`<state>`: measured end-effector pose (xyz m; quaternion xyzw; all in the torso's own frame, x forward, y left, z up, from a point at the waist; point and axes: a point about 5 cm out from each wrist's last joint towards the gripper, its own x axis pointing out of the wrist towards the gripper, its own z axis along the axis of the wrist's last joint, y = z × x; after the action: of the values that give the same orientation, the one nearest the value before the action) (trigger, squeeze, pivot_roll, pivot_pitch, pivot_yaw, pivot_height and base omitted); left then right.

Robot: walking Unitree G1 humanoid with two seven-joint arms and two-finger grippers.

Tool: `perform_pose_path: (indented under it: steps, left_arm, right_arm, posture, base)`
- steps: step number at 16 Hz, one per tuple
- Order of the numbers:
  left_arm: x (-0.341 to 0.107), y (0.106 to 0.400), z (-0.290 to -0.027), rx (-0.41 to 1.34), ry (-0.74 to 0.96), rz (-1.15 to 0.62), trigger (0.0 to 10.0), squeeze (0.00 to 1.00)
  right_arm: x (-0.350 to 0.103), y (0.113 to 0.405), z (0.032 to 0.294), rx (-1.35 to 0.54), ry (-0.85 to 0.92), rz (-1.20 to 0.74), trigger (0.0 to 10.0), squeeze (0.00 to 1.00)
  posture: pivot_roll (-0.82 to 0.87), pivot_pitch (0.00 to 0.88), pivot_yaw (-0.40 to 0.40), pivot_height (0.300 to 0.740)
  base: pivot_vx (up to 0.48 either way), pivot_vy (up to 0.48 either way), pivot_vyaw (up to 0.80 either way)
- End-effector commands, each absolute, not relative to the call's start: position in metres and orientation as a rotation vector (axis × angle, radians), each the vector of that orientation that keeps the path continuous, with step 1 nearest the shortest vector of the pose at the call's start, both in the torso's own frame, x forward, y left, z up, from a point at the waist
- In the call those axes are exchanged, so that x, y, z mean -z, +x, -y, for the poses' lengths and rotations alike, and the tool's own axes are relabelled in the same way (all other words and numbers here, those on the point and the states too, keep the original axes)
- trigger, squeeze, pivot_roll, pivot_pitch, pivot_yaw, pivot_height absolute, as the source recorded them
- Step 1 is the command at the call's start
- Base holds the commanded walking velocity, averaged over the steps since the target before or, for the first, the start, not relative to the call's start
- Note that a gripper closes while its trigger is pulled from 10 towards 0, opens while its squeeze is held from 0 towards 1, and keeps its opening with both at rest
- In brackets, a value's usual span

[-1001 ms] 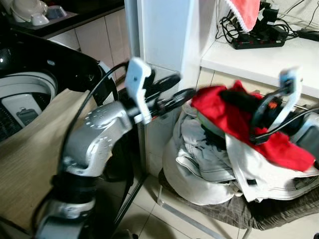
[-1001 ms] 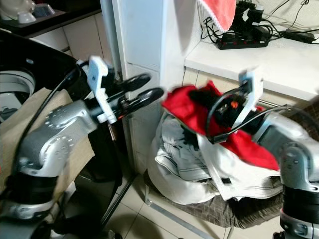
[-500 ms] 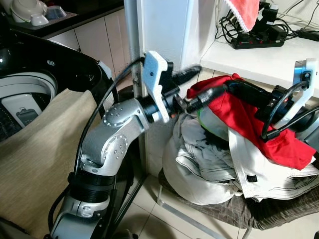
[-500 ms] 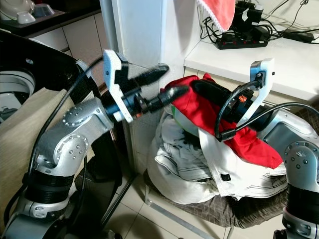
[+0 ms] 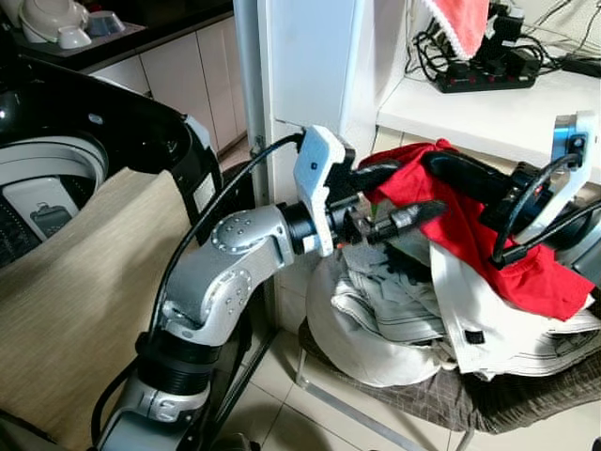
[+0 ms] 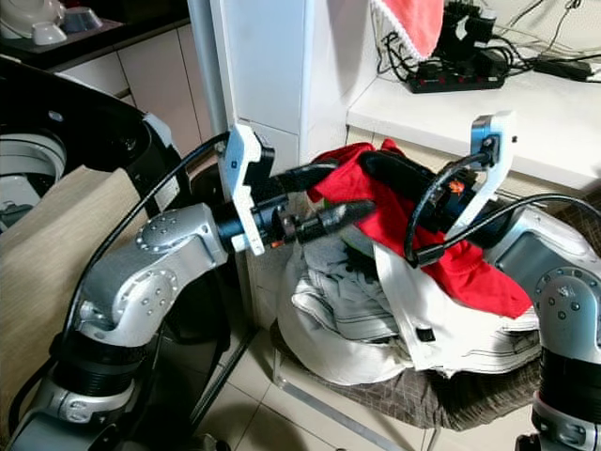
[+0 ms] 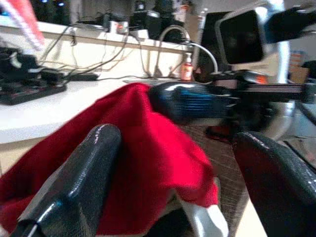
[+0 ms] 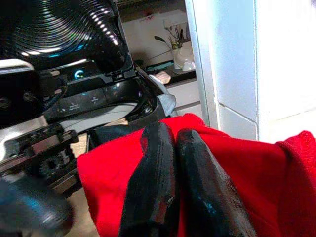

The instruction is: Clothes washing

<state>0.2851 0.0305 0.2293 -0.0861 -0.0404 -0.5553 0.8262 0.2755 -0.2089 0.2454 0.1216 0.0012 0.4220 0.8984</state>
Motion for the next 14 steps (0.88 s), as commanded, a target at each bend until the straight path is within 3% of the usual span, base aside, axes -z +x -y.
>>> perform_pose_path:
  steps: [1, 2, 14]
  left_arm:
    - [-0.2352, 0.2902, -0.0346, 1.145, -0.178, 0.112, 3.4, 0.00]
    - [-0.2354, 0.2910, -0.0355, 1.140, -0.178, 0.111, 0.0, 0.00]
    - [-0.2268, 0.2893, -0.0368, 1.141, -0.135, 0.067, 0.0, 0.00]
  right_arm:
    - [-0.2504, 0.2721, 0.2061, -0.892, 0.221, 0.017, 0.0, 0.00]
    - [-0.2504, 0.2721, 0.2060, -0.893, 0.221, 0.017, 0.0, 0.00]
    - [-0.2494, 0.2721, 0.2036, -0.898, 0.219, 0.015, 0.0, 0.00]
  posture:
    - [-0.13, 0.000, 0.029, 0.740]
    - [-0.13, 0.000, 0.029, 0.740]
    - [-0.13, 0.000, 0.029, 0.740]
  base:
    - [0.000, 0.000, 0.00]
    - [0.000, 0.000, 0.00]
    - [0.000, 0.000, 0.00]
